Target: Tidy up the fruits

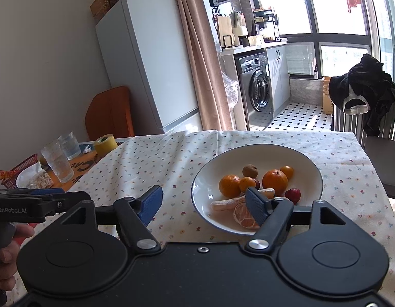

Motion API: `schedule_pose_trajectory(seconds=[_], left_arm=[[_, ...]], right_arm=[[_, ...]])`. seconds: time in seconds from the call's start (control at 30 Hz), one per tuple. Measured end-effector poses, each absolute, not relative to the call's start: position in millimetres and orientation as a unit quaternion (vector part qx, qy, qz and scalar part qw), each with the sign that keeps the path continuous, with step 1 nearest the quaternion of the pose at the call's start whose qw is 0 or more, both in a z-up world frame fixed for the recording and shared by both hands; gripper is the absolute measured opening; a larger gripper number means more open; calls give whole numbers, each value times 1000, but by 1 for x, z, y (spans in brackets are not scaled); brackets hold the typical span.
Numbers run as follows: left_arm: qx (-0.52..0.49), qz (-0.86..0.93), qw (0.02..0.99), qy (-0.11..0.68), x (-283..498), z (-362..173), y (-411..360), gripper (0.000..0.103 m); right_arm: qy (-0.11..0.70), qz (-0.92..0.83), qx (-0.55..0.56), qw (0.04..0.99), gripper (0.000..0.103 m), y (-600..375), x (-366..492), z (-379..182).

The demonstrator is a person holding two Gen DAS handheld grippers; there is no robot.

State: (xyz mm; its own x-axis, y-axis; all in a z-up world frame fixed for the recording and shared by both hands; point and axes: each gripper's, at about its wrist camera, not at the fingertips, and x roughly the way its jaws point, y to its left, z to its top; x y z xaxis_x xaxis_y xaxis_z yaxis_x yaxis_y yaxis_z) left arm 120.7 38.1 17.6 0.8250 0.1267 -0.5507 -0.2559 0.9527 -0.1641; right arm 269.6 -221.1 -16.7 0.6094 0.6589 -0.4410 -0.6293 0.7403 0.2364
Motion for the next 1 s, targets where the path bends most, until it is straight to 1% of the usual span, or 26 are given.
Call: schedule_pose_trajectory(seconds=[0.07,0.13,0.17,0.33,0.37,0.67,1.0], left_arm=[[-111,103,949,276,115,19,36,98],[-107,101,951,273,109,21,34,100],[-106,99,951,273,106,22,33,100],[-103,92,953,271,92,26,28,103],[-105,90,953,271,89,26,28,103],[-115,89,950,278,60,27,32,103],[-97,91,950,284,27,29,37,103]], right_arm=[[256,360,26,897,75,-222,263,-15],[255,360,25,897,82,-224,257,-13],[255,361,25,897,84,-225,255,-13],[251,364,23,897,101,-230,241,-7],[251,365,23,896,103,-232,238,-6],[264,375,29,888,103,-244,214,0],[285,370,17,884,103,-253,191,-3]])
